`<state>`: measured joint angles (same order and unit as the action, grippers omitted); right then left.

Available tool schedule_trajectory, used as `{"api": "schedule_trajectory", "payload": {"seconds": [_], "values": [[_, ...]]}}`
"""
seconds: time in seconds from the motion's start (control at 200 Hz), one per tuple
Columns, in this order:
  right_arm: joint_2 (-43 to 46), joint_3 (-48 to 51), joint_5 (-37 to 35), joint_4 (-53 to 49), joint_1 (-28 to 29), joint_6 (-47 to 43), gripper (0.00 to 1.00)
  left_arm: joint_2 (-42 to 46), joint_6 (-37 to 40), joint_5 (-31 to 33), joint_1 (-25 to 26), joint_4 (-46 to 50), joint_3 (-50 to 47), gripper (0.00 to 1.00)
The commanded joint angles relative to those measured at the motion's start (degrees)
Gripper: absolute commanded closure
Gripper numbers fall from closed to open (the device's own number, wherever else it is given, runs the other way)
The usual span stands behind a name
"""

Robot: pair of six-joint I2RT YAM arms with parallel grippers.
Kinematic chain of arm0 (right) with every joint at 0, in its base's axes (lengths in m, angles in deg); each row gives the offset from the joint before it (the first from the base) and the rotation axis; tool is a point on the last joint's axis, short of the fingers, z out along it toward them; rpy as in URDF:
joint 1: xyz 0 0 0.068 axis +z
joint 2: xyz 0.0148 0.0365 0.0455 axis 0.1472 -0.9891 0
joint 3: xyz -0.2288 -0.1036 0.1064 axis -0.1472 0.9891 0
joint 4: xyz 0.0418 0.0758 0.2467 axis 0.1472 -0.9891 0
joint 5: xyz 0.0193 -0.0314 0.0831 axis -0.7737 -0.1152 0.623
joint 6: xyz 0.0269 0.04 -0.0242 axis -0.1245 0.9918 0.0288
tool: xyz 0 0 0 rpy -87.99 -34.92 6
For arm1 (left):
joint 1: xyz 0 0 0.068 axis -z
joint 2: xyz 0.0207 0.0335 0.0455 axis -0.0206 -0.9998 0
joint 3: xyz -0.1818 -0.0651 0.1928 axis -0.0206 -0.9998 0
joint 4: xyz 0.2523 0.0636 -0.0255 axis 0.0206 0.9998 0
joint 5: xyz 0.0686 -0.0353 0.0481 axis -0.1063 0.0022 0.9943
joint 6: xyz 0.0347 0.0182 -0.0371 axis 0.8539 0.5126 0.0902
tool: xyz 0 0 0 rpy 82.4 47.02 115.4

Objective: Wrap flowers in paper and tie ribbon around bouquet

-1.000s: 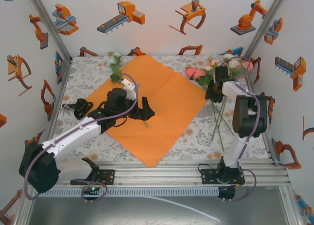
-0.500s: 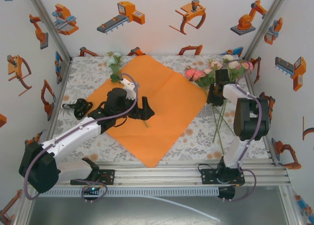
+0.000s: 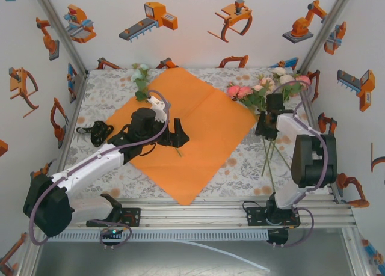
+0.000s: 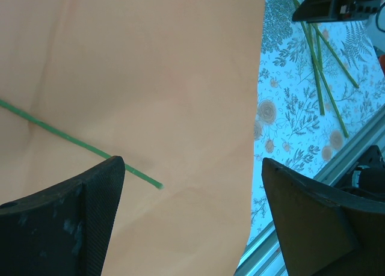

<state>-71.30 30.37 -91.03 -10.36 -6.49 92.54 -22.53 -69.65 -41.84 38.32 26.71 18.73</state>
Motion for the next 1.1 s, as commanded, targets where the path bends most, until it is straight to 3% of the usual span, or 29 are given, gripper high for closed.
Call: {"api": "schedule_trajectory", "payload": {"seconds": [0.0,0.21,0.37,0.536,0.606,0.761,0.926,1.096], "values": [[-1.33,0.03,-0.03,0.84,0.26,0.77,0.69,0.31,-0.22,0.45,0.04,-0.42,0.47,0.13],[1.14,-2.34,0.91,0.31,0.51,-3.2,1.0,1.93,-0.47,3.65,0.06,0.94,0.34,0.13],[9.67,-6.63,3.96,-0.47,3.29,-2.19,1.0,5.22,-3.1,15.39,-0.37,5.21,0.52,0.13],[11.76,-13.49,5.46,2.56,14.33,2.39,1.0,8.9,-7.59,26.16,-4.55,12.25,0.43,0.13],[7.88,-18.03,7.33,5.48,19.67,5.63,1.0,10.23,-9.27,28.02,-6.82,15.34,0.27,0.13],[-10.6,-36.0,7.15,7.9,29.55,4.45,1.0,13.49,-12.12,28.34,-10.64,18.46,-1.32,0.14],[-32.0,-58.97,8.78,2.4,32.27,8.19,1.0,14.92,-12.36,26.45,-12.27,21.11,-1.21,0.14],[-45.21,-71.87,11.4,-1.46,35.42,12.56,1.0,13.88,-12.18,25.32,-13.87,22.77,-0.44,0.14]]}}
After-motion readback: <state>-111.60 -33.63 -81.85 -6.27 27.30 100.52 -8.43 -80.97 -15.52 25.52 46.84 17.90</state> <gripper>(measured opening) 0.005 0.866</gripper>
